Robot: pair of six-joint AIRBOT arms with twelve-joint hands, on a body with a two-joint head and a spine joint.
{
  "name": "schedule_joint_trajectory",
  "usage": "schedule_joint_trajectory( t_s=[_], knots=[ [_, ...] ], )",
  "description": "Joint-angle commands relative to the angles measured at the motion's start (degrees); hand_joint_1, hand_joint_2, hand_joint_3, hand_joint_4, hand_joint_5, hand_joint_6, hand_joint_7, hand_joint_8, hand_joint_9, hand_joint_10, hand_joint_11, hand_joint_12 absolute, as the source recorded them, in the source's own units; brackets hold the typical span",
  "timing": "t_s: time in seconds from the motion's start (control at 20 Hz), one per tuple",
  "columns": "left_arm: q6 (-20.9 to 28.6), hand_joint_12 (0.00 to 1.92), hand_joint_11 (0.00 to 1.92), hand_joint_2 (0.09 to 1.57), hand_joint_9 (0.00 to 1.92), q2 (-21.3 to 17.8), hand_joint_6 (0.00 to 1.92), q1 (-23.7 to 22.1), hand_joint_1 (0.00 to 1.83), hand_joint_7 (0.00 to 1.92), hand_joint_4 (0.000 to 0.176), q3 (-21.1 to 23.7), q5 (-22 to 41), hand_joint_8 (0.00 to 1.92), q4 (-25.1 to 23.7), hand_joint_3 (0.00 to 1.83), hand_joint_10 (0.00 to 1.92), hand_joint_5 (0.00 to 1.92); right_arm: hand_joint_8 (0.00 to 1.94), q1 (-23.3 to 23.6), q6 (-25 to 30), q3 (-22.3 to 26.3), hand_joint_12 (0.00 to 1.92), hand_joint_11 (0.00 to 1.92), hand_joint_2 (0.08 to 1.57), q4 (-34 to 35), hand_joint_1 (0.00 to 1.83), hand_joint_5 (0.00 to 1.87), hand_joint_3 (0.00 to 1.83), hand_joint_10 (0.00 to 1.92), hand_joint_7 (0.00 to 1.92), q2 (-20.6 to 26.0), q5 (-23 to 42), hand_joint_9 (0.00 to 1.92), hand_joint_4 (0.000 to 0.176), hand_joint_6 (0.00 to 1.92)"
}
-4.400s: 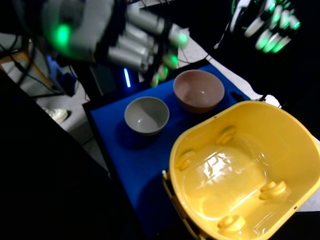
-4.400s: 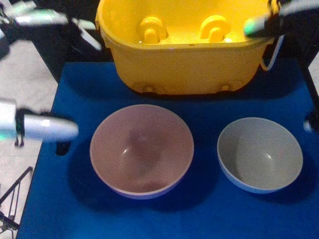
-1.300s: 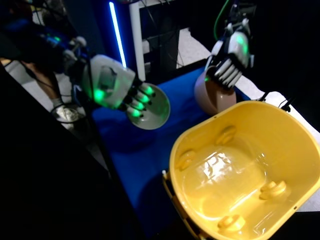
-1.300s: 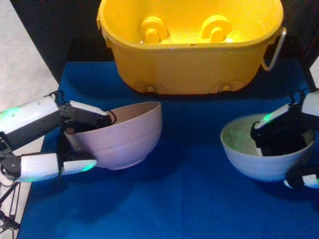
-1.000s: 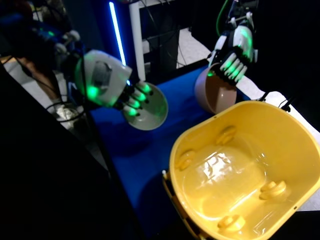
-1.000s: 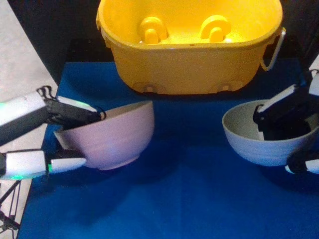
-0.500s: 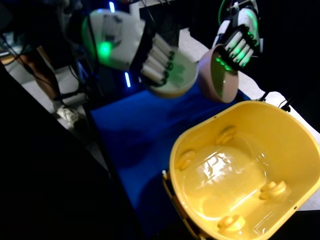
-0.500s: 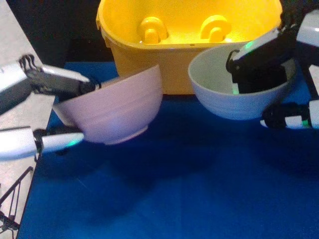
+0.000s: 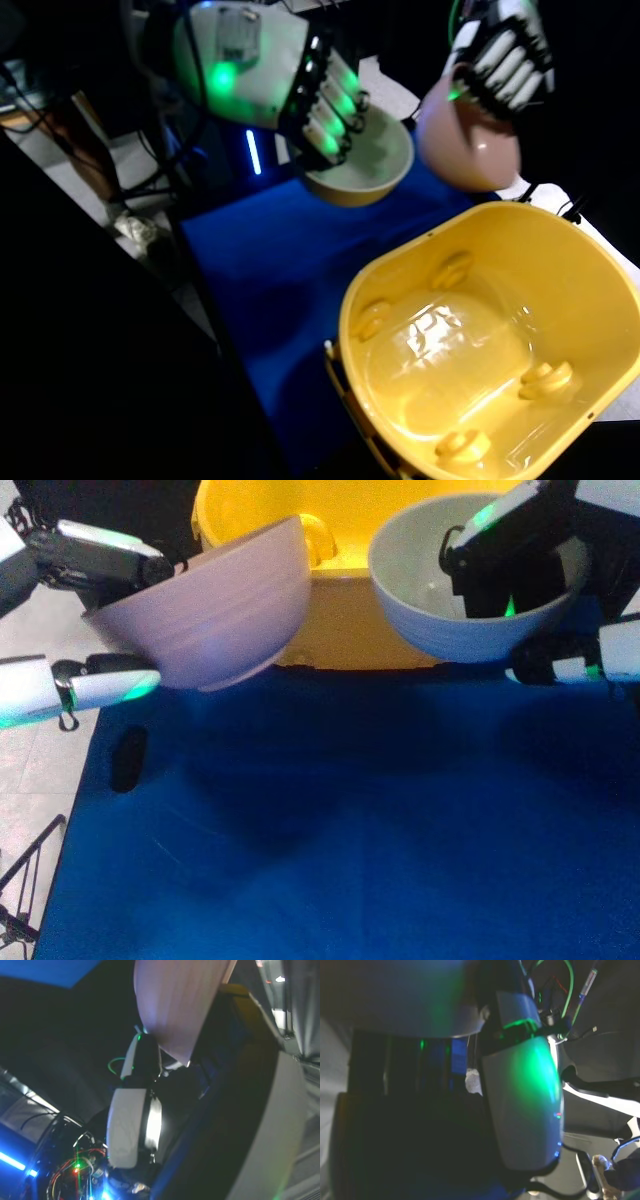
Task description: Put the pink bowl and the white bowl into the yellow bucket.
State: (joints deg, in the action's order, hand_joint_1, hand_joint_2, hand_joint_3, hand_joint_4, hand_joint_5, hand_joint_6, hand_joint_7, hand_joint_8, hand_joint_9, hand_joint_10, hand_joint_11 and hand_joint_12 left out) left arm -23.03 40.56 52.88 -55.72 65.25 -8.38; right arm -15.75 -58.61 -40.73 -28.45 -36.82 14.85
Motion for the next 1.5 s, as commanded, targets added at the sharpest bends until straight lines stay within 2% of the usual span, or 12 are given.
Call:
schedule_joint_trajectory(
  t_s=[0.0, 0.2, 0.4, 0.45, 0.5, 0.65, 0.9, 1.05, 1.15, 1.25, 1.35, 1.45],
  knots=[
    [0.1, 1.79, 0.63, 1.22, 0.72, 0.1, 0.99, -1.3, 1.22, 0.77, 0.000, -0.5, 6.3, 1.58, 2.0, 0.00, 1.70, 0.84, 1.05, 1.3, 0.2, -0.2, 1.49, 0.78, 1.11, 0.5, 1.49, 0.93, 0.00, 1.02, 0.86, -0.4, 6.1, 0.97, 0.000, 1.17],
    [-0.1, 1.79, 0.63, 1.21, 0.73, 2.8, 0.98, -7.1, 1.22, 0.77, 0.000, -4.9, 1.4, 1.58, 1.4, 0.00, 1.71, 0.85, 1.23, 3.3, 0.2, -3.8, 1.64, 0.62, 1.19, -0.5, 1.48, 0.77, 0.00, 1.21, 0.69, -3.5, 5.8, 0.83, 0.000, 1.37],
    [0.4, 1.79, 0.63, 1.21, 0.73, 9.3, 0.98, -17.0, 1.22, 0.77, 0.000, -11.9, -8.1, 1.58, -2.0, 0.00, 1.71, 0.85, 0.94, 5.5, 0.3, -7.6, 1.49, 0.80, 1.10, -0.4, 1.50, 0.96, 0.00, 0.96, 0.92, -5.5, 3.4, 1.00, 0.000, 1.14],
    [1.3, 1.55, 0.63, 1.16, 0.84, 10.8, 1.10, -18.7, 1.34, 0.90, 0.000, -13.5, -9.9, 1.16, -3.2, 0.00, 1.34, 0.88, 0.95, 6.1, 0.3, -8.5, 1.51, 0.79, 1.10, -0.4, 1.49, 0.94, 0.00, 0.99, 0.92, -6.0, 2.5, 0.98, 0.000, 1.16],
    [2.3, 1.60, 0.73, 1.13, 0.91, 12.1, 1.01, -20.3, 1.40, 0.93, 0.000, -15.0, -11.7, 1.04, -4.4, 0.00, 1.27, 0.91, 0.92, 6.4, 0.3, -9.7, 1.48, 0.83, 1.10, -0.4, 1.50, 0.93, 0.00, 0.98, 0.93, -6.9, 1.9, 1.00, 0.000, 1.16],
    [4.0, 1.58, 0.61, 1.12, 0.86, 16.0, 1.05, -24.6, 1.38, 0.99, 0.000, -19.1, -16.6, 1.00, -7.5, 0.00, 1.29, 0.90, 1.04, 7.4, 0.3, -14.1, 1.48, 0.73, 1.11, -0.3, 1.50, 0.90, 0.00, 1.05, 0.93, -10.3, 0.3, 0.97, 0.000, 1.21],
    [4.0, 1.80, 1.08, 1.12, 0.95, 19.8, 1.00, -29.0, 1.37, 0.98, 0.000, -22.6, -22.2, 0.91, -10.0, 0.00, 1.41, 0.91, 1.19, 8.5, 0.3, -18.5, 1.63, 0.62, 1.17, -0.2, 1.48, 0.86, 0.00, 1.25, 0.80, -13.9, -2.0, 0.81, 0.000, 1.30],
    [4.0, 1.82, 0.78, 1.17, 0.82, 22.2, 1.10, -30.5, 1.36, 0.85, 0.000, -25.5, -24.5, 1.17, -10.0, 0.01, 1.54, 0.81, 1.19, 8.5, 0.3, -21.6, 1.61, 0.57, 1.18, -0.2, 1.36, 0.86, 0.00, 1.31, 0.80, -16.6, -2.2, 0.77, 0.000, 1.34],
    [4.0, 1.92, 0.86, 1.17, 0.83, 24.2, 1.00, -31.6, 1.36, 0.87, 0.000, -27.4, -25.5, 1.17, -10.0, 0.00, 1.62, 0.85, 1.19, 8.8, 0.3, -23.6, 1.62, 0.56, 1.18, -0.2, 1.35, 0.85, 0.00, 1.32, 0.80, -18.2, -3.1, 0.76, 0.000, 1.36],
    [4.1, 1.78, 0.68, 1.19, 0.78, 26.9, 1.19, -32.5, 1.36, 0.83, 0.000, -29.7, -26.5, 1.21, -10.0, 0.00, 1.52, 0.79, 1.15, 9.0, 0.3, -25.2, 1.63, 0.61, 1.17, -0.2, 1.36, 0.85, 0.00, 1.32, 0.83, -19.4, -4.3, 0.79, 0.000, 1.34],
    [4.4, 1.92, 0.75, 1.18, 0.79, 29.2, 0.96, -32.9, 1.36, 0.84, 0.000, -31.9, -27.6, 1.25, -10.0, 0.00, 1.64, 0.86, 1.18, 9.1, 0.3, -27.3, 1.66, 0.63, 1.17, -0.2, 1.49, 0.83, 0.01, 1.28, 0.81, -21.0, -5.3, 0.79, 0.000, 1.33],
    [6.3, 1.80, 0.36, 1.18, 0.72, 31.5, 1.22, -32.9, 1.35, 0.88, 0.000, -34.5, -28.5, 1.16, -10.0, 0.00, 1.45, 0.83, 1.18, 9.3, 0.2, -29.3, 1.66, 0.64, 1.17, -0.2, 1.49, 0.84, 0.00, 1.26, 0.81, -22.7, -6.1, 0.80, 0.000, 1.30]
  ],
)
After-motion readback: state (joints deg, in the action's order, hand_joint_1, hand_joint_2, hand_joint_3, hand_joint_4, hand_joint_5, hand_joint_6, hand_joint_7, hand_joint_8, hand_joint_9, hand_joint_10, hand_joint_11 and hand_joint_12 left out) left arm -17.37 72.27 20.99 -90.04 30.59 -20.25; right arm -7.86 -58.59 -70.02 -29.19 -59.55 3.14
